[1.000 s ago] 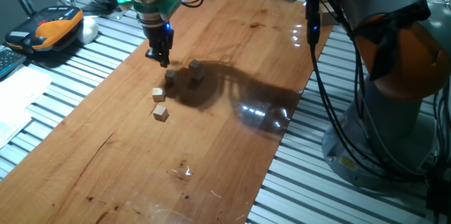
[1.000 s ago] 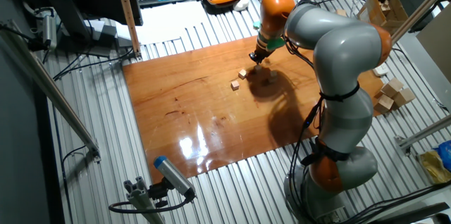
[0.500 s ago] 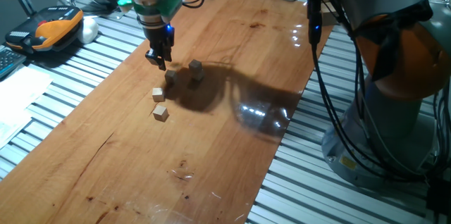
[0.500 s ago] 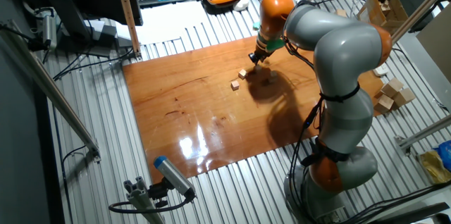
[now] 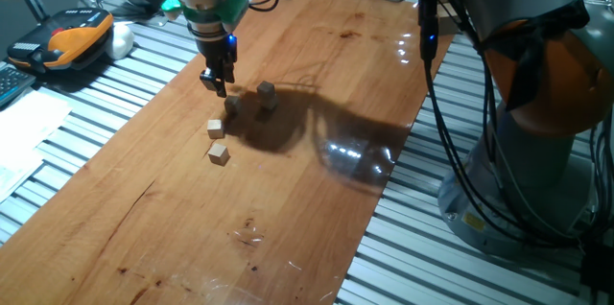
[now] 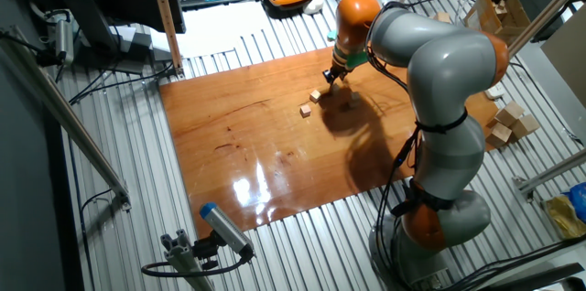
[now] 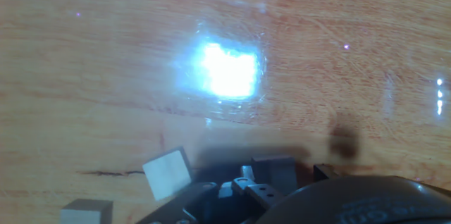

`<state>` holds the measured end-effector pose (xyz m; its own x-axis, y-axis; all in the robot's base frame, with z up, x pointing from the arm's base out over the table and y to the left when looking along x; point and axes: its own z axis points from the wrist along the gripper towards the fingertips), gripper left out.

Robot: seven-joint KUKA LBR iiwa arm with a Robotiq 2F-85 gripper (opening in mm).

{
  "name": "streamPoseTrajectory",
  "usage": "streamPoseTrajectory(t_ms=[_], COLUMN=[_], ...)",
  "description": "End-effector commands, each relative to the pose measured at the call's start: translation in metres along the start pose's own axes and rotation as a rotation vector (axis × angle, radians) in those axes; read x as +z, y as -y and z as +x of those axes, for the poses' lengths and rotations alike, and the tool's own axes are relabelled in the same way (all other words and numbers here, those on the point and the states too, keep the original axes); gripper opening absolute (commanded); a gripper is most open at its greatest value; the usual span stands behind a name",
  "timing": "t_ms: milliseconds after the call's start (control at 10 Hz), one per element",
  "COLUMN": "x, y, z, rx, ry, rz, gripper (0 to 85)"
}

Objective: Stack the blocks in a vertical line of five

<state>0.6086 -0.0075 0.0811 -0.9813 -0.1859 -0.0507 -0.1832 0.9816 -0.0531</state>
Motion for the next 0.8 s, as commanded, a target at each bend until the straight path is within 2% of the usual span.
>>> streamPoseTrajectory(t_ms=[0,200,500,700], x=[0.001,0.003,0.013,0.015], y=[0.001,0.001,0.003,0.000], z=[0.000,0.000,0.001,0.002], rx=[-0.005,-0.008,0.018,0.067], ry=[0.000,0.002,0.004,-0.007], rz=[0.001,0.013,0.006,0.002], gripper=[34.0,34.0,34.0,34.0])
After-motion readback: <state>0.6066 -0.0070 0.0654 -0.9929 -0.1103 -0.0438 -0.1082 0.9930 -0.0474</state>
